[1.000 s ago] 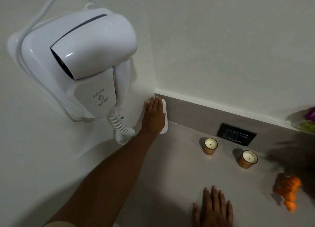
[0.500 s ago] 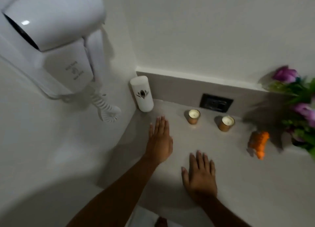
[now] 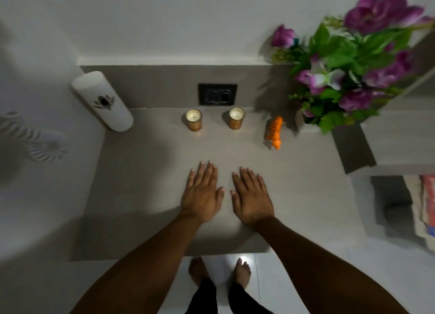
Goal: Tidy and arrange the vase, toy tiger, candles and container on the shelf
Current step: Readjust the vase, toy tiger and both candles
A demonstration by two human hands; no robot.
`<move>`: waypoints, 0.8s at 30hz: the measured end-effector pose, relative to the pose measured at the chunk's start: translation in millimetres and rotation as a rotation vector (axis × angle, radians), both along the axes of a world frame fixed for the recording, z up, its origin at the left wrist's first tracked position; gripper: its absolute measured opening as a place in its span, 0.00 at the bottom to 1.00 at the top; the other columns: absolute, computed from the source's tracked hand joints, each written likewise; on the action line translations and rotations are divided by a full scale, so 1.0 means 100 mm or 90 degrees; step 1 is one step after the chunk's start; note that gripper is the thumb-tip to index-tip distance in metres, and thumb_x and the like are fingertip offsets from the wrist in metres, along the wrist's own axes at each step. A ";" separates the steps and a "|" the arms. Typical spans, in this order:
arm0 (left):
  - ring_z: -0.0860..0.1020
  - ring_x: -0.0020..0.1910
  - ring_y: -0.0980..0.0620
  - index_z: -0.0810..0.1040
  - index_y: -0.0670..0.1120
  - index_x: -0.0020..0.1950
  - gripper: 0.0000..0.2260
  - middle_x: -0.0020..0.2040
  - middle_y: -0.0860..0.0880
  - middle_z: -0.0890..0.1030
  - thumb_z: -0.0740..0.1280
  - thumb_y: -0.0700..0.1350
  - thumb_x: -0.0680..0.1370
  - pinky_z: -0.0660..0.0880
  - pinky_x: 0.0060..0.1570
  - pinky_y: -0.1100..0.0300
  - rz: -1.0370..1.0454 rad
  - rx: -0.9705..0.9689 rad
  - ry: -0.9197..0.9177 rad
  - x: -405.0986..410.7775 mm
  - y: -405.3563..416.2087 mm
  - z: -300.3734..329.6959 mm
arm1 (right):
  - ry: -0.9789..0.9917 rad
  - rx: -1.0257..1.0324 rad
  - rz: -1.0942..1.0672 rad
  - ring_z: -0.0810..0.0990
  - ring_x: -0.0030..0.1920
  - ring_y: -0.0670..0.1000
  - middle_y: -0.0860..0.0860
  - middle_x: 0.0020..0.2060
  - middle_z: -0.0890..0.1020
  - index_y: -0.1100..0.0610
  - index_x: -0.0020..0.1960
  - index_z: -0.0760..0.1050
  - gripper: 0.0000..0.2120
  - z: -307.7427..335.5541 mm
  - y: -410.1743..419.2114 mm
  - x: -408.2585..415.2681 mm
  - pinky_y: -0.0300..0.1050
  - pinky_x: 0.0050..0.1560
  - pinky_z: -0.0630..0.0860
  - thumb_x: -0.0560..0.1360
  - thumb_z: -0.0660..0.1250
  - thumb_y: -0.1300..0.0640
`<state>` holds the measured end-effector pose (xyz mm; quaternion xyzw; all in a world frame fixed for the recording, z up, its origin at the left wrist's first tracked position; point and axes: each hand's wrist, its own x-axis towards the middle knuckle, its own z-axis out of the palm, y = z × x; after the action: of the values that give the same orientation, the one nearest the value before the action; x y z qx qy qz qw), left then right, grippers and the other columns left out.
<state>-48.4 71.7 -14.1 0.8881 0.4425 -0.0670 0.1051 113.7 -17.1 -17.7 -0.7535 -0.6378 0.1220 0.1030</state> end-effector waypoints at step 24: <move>0.48 0.83 0.42 0.52 0.44 0.82 0.40 0.84 0.43 0.53 0.48 0.70 0.79 0.47 0.80 0.40 -0.031 0.037 -0.067 0.03 0.14 -0.16 | 0.368 0.277 -0.686 0.72 0.68 0.55 0.55 0.68 0.72 0.58 0.73 0.64 0.45 0.39 0.92 1.99 0.48 0.69 0.69 0.63 0.82 0.49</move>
<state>-45.3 85.7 -29.7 0.9037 0.4161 -0.0094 0.1006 312.5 74.9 21.7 -0.8666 -0.1273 0.1193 0.4676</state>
